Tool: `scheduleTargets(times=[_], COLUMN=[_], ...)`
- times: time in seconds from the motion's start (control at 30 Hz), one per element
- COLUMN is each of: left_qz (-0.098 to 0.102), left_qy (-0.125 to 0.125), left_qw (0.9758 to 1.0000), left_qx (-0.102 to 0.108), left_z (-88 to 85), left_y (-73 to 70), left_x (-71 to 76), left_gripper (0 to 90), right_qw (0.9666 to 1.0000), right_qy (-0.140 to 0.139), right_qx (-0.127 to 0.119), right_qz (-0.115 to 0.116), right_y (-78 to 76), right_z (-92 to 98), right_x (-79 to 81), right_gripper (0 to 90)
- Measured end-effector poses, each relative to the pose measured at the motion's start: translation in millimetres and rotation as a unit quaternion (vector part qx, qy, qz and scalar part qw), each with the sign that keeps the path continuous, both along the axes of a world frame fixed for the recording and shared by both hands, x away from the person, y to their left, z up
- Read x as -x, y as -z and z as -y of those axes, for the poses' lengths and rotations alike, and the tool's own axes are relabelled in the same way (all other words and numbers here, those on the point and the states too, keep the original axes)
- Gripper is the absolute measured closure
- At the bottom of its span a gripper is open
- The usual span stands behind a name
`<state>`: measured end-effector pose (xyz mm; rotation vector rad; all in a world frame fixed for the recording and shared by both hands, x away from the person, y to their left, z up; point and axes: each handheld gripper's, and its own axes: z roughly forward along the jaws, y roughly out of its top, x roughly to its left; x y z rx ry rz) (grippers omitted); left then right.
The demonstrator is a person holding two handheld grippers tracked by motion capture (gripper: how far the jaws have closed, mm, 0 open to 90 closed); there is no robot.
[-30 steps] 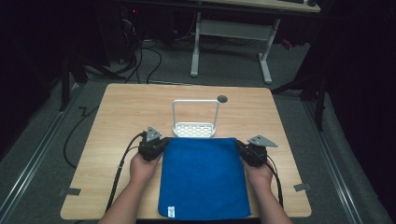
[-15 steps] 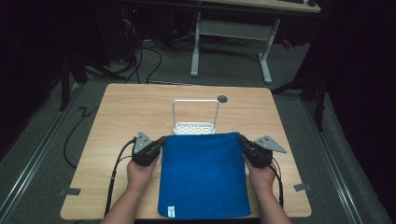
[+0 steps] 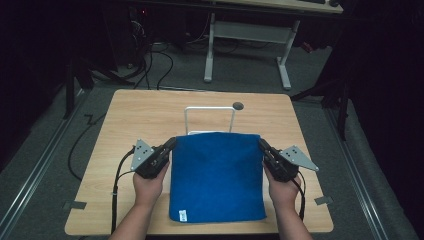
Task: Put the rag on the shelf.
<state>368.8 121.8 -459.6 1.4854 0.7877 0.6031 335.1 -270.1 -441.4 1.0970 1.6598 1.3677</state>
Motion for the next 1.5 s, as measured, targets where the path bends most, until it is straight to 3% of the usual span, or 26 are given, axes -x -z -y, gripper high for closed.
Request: scheduleTargets(times=[0.27,0.53,0.67,1.03,1.5], left_qz=[0.024,0.055,0.068,0.081,0.09], left_qy=[-0.011,-0.025,-0.027,-0.037,-0.052], left_qw=[0.9996,0.9979,0.9972,0.9959,0.9944], left_qx=[0.012,0.024,0.019,0.013,-0.016], left_z=[-6.1,-10.1,-10.8,-12.8,-9.1], left_y=[-18.5,-46.3,-62.2,-79.7,-100.6], left_x=[-0.5,-4.1,-6.2,-14.7,-38.1], left_gripper=[88.8,88.8,88.9,88.9,88.9], right_qw=[0.9995,0.9982,0.9976,0.9961,0.996], right_qy=[0.006,-0.001,-0.003,-0.005,0.003], right_qx=[-0.013,-0.014,-0.015,-0.016,-0.023], right_qz=[0.029,0.058,0.068,0.086,0.087], right_y=[-19.6,-42.9,-53.1,-72.3,-95.6], right_z=[0.8,-7.6,-9.9,-13.6,-6.4], right_x=[-1.5,-6.3,-9.8,-17.4,-38.2], right_gripper=[88.1,88.2,88.2,88.3,88.4])
